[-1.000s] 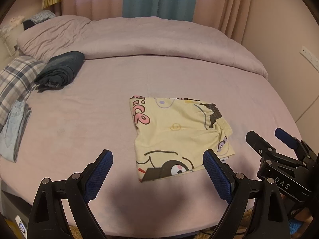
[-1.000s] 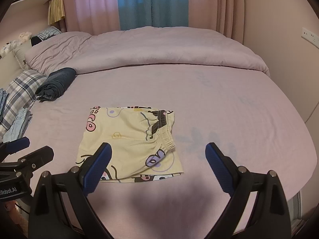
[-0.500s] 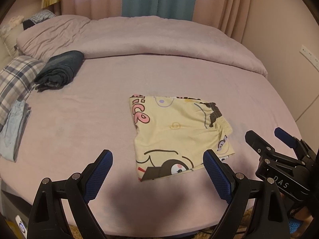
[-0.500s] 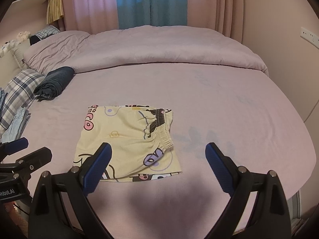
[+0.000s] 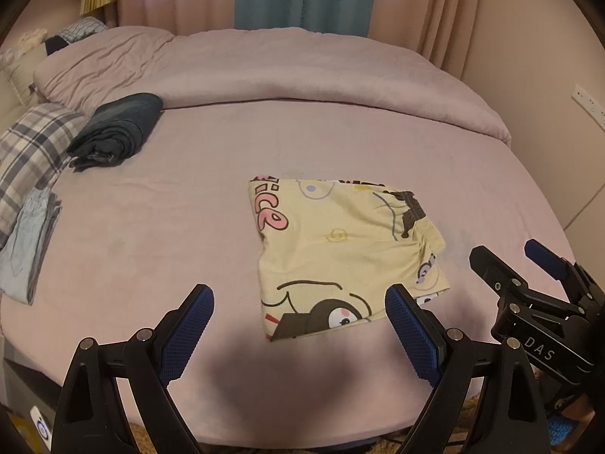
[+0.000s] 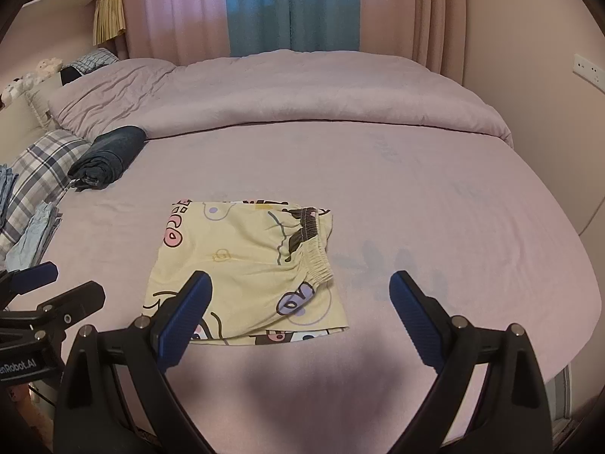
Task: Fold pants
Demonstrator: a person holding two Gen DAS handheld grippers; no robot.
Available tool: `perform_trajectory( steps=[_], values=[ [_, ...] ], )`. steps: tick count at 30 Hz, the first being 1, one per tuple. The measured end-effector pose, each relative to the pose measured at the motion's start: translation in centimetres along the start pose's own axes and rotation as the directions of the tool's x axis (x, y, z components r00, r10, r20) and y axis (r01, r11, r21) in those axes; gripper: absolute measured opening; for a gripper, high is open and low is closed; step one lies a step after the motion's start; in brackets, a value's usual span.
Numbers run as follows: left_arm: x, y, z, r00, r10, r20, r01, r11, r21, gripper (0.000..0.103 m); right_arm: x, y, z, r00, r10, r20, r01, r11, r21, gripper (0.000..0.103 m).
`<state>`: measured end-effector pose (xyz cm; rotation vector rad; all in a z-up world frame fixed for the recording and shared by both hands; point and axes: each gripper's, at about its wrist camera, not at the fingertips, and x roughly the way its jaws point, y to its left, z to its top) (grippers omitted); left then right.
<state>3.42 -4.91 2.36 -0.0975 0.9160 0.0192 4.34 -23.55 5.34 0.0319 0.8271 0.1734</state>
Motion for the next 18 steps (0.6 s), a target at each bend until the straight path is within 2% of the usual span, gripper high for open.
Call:
perform_trajectory(
  steps=[18],
  values=[
    [-0.22, -0.24, -0.17, 1.000, -0.013, 0.004, 0.013, 1.000, 0.025, 0.092, -0.08, 0.25, -0.04, 1.000, -0.008, -0.002, 0.008, 1.000, -0.001, 0.096]
  ],
)
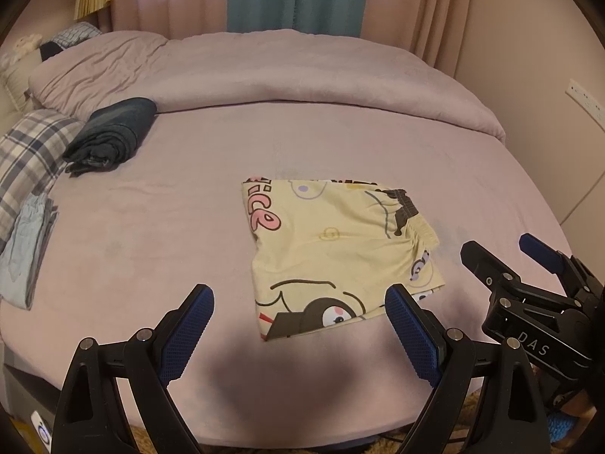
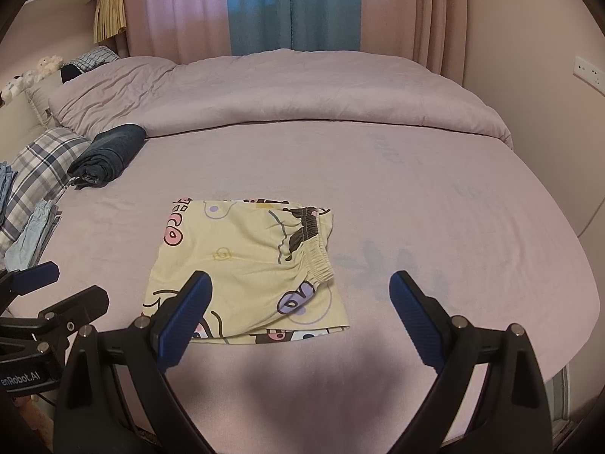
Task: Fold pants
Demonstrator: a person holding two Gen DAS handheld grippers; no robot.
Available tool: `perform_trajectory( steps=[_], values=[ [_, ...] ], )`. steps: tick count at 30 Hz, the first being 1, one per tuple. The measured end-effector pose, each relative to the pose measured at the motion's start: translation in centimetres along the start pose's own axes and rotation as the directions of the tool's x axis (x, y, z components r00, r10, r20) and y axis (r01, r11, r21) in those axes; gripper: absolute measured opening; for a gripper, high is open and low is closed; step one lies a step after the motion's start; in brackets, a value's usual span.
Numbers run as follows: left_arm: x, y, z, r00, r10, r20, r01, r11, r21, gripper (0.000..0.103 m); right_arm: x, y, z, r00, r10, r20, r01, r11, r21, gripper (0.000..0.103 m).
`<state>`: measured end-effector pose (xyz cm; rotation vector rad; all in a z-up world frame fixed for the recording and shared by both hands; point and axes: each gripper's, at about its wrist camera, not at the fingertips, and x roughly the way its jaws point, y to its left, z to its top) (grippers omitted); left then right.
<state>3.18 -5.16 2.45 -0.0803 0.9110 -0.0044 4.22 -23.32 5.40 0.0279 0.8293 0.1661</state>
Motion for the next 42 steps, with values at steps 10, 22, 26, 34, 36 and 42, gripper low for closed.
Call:
perform_trajectory(
  steps=[10, 22, 26, 34, 36, 42],
  values=[
    [-0.03, 0.04, 0.09, 1.000, -0.001, -0.001, 0.001, 1.000, 0.004, 0.092, -0.01, -0.17, -0.02, 1.000, 0.001, 0.001, -0.001, 1.000, 0.001, 0.096],
    [-0.05, 0.25, 0.19, 1.000, -0.001, 0.002, 0.001, 1.000, 0.003, 0.092, 0.07, -0.31, 0.17, 1.000, 0.006, 0.000, -0.006, 1.000, -0.011, 0.096],
    [0.02, 0.31, 0.25, 1.000, -0.002, 0.002, 0.002, 1.000, 0.004, 0.092, 0.04, -0.31, 0.17, 1.000, 0.002, -0.001, -0.002, 1.000, -0.010, 0.096],
    [-0.01, 0.32, 0.26, 1.000, -0.004, 0.003, 0.004, 1.000, 0.005, 0.092, 0.05, -0.38, 0.16, 1.000, 0.002, -0.002, -0.002, 1.000, -0.010, 0.096],
    [0.00, 0.30, 0.26, 1.000, -0.004, 0.003, 0.004, 1.000, 0.005, 0.092, 0.06, -0.39, 0.16, 1.000, 0.001, -0.001, -0.001, 1.000, -0.009, 0.096],
    [-0.03, 0.27, 0.27, 1.000, -0.003, 0.003, 0.003, 1.000, 0.003, 0.092, 0.11, -0.33, 0.13, 1.000, -0.001, -0.004, 0.001, 1.000, -0.009, 0.096]
  ],
)
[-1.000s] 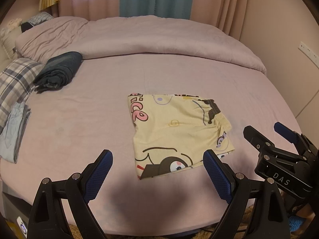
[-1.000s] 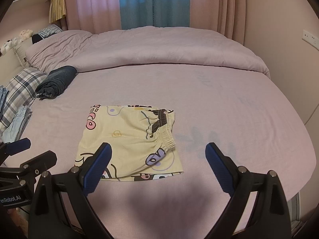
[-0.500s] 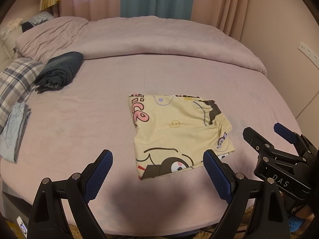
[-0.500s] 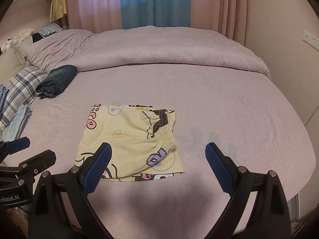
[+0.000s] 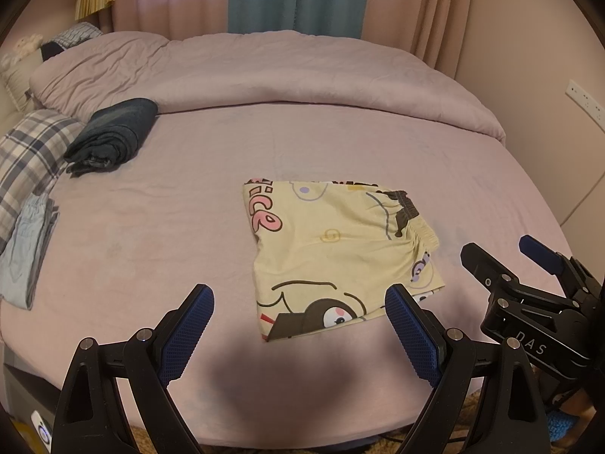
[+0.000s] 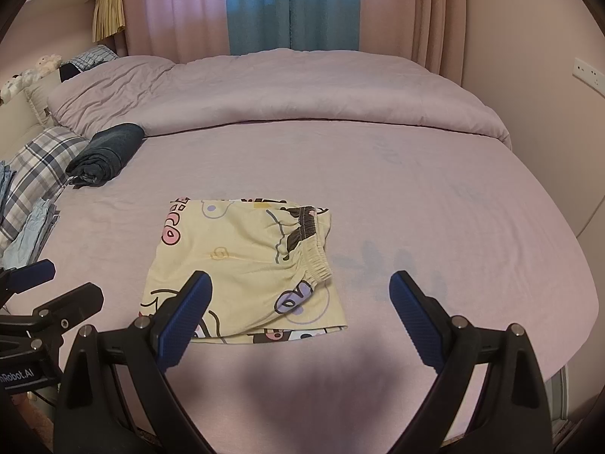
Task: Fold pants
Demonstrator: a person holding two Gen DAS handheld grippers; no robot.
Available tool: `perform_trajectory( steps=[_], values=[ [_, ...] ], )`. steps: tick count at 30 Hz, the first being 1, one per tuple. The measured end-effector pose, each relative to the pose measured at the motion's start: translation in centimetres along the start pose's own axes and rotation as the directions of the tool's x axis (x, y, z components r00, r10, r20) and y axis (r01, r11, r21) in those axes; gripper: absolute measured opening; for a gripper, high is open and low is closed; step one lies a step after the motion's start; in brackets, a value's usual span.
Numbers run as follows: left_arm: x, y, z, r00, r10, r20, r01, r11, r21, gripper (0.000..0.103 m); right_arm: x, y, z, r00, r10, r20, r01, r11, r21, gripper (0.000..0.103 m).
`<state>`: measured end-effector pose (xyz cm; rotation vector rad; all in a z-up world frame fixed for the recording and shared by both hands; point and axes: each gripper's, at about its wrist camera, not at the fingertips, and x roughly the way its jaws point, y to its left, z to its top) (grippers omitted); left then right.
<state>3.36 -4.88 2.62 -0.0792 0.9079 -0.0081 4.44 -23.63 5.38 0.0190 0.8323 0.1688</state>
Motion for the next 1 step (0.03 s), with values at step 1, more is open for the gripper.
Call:
perform_trajectory(
  steps=[1],
  values=[
    [0.01, 0.01, 0.00, 1.000, -0.001, -0.001, 0.001, 1.000, 0.001, 0.092, 0.06, -0.03, 0.00, 1.000, 0.000, 0.000, 0.000, 1.000, 0.001, 0.096]
  ],
)
